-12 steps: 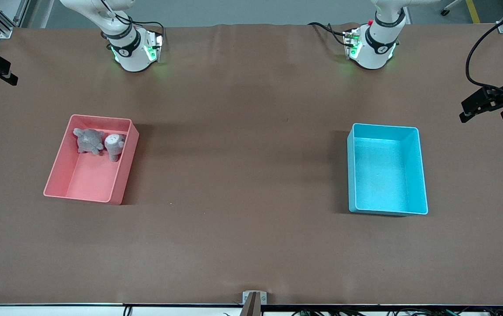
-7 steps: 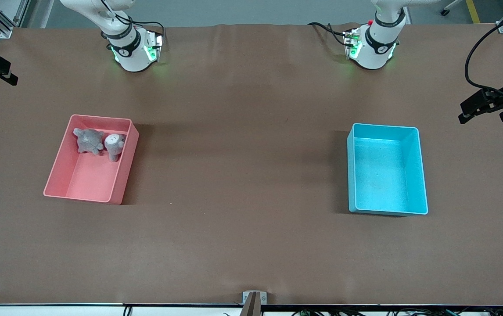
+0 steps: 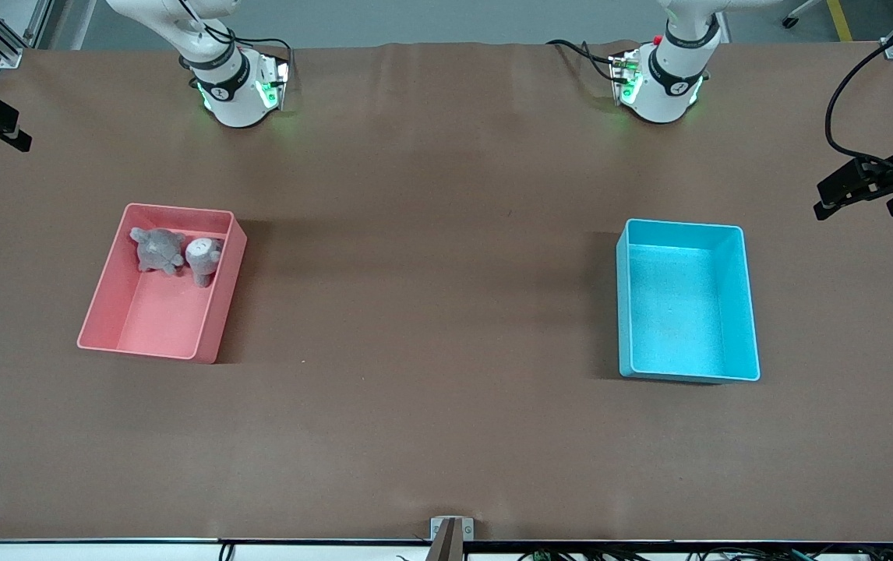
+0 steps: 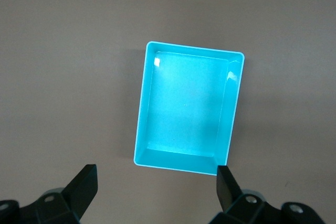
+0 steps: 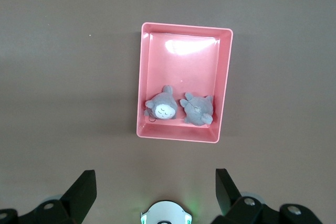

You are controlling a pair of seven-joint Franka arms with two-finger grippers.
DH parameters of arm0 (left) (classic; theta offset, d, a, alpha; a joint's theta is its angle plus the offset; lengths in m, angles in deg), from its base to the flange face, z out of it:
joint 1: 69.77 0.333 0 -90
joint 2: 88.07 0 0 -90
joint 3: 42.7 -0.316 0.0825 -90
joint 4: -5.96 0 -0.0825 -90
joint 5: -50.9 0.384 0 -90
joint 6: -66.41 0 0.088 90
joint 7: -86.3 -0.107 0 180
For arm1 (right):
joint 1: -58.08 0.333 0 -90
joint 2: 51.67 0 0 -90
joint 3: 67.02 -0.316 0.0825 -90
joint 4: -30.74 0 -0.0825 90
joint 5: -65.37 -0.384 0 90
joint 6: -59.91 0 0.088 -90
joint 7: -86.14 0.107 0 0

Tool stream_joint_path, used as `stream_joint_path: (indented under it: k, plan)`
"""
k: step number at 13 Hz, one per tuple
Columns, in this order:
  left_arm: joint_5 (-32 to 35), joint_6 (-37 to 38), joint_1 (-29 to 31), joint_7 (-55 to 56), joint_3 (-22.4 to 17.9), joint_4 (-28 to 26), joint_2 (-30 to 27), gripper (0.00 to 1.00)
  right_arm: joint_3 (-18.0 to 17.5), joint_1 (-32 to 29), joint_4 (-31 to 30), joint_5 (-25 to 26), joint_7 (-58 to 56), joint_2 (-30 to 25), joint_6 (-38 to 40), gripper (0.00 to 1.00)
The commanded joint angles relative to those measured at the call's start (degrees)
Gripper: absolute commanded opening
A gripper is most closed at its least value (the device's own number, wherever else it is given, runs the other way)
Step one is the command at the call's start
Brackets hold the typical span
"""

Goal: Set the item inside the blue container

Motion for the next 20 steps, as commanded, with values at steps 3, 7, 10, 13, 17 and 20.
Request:
stream_joint_path:
  k: [3,7,10,13,17,20]
  plan:
    - [-0.81,0.02,-0.53,-0.04,-0.14,0.49,0.26,1.00,0.17,0.05,-0.28,0.05,-0.17,-0.14,-0.17,1.00]
    - [-0.81,0.11,-0.53,-0.04,-0.14,0.49,0.26,1.00,0.08,-0.04,-0.19,-0.21,-1.21,5.39,-1.13,1.00]
    - [-0.90,0.11,-0.44,-0.12,-0.14,0.49,0.26,1.00,0.17,-0.39,-0.36,0.23,-1.39,8.46,-5.35,1.00]
    - [-0.90,0.11,-0.44,-0.12,-0.14,0.49,0.35,1.00,0.34,-0.57,-0.19,4.68,-1.57,14.52,-5.44,1.00]
    - [-0.90,0.20,-0.27,-0.31,-0.14,0.58,0.35,1.00,0.43,-1.36,-9.73,4.89,0.01,15.25,-11.30,1.00]
    - [-0.90,0.28,-0.36,-0.12,-0.14,0.49,0.44,1.00,0.34,-1.27,-21.77,2.61,3.87,14.45,-22.64,1.00]
